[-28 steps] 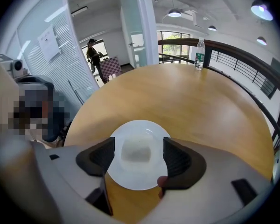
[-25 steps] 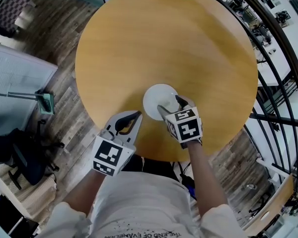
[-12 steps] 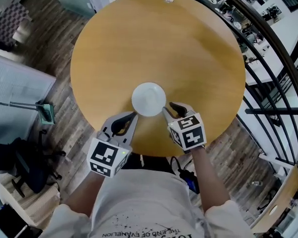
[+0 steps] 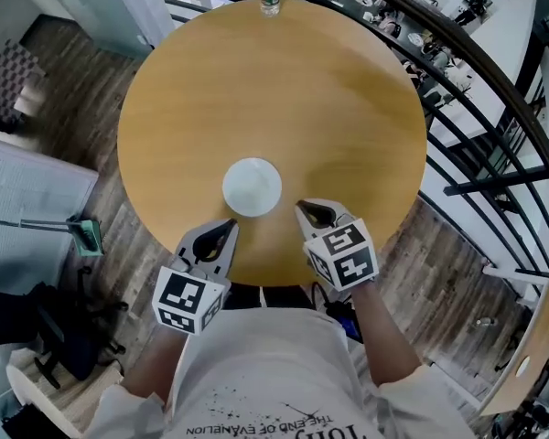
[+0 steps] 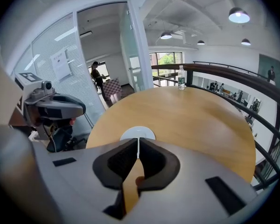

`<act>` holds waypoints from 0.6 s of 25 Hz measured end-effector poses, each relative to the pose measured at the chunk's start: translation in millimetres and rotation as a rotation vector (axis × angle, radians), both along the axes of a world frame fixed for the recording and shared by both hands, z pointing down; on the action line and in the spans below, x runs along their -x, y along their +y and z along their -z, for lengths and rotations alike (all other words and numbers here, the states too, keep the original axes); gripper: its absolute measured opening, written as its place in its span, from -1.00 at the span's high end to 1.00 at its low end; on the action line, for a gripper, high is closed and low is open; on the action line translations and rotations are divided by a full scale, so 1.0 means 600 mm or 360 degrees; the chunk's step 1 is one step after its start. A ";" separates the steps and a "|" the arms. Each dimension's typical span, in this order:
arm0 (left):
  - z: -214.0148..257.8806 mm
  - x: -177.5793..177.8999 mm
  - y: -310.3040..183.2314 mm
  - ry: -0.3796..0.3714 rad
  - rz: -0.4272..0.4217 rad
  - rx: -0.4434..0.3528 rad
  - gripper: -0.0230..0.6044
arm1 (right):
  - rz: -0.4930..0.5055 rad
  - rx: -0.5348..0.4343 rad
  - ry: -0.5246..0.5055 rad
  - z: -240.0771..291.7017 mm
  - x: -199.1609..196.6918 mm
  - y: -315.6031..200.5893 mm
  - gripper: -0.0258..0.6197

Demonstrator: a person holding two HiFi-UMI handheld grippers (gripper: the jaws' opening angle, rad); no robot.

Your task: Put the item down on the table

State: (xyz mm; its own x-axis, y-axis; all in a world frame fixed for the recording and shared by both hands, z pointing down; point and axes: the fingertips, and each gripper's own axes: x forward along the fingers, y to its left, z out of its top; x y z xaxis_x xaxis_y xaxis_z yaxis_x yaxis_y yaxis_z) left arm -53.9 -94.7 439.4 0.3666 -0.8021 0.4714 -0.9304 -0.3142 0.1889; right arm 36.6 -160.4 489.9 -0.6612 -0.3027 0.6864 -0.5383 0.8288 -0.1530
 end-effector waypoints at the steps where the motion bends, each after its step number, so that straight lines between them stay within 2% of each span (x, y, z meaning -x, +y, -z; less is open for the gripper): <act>1: 0.003 -0.003 0.001 0.0008 0.0004 0.0000 0.86 | 0.0002 0.0004 -0.0023 0.008 -0.002 0.006 0.82; 5: 0.019 -0.017 -0.010 0.0033 0.0020 -0.0025 0.86 | 0.0010 0.0023 -0.0091 0.024 -0.010 0.021 0.83; 9: 0.029 -0.031 -0.020 0.0030 0.0008 -0.0048 0.86 | 0.0023 0.0012 -0.0073 0.023 -0.012 0.025 0.84; 15: 0.037 -0.014 -0.017 0.0033 0.0034 -0.0073 0.86 | 0.0085 -0.0009 -0.0060 0.030 0.006 0.034 0.84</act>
State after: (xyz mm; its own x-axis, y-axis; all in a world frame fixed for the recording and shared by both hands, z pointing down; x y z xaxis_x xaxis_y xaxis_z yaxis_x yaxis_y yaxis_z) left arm -45.4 -104.9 417.2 0.3584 -0.8305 0.4264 -0.9330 -0.3032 0.1937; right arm 33.0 -139.7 472.0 -0.7017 -0.2702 0.6593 -0.4872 0.8571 -0.1673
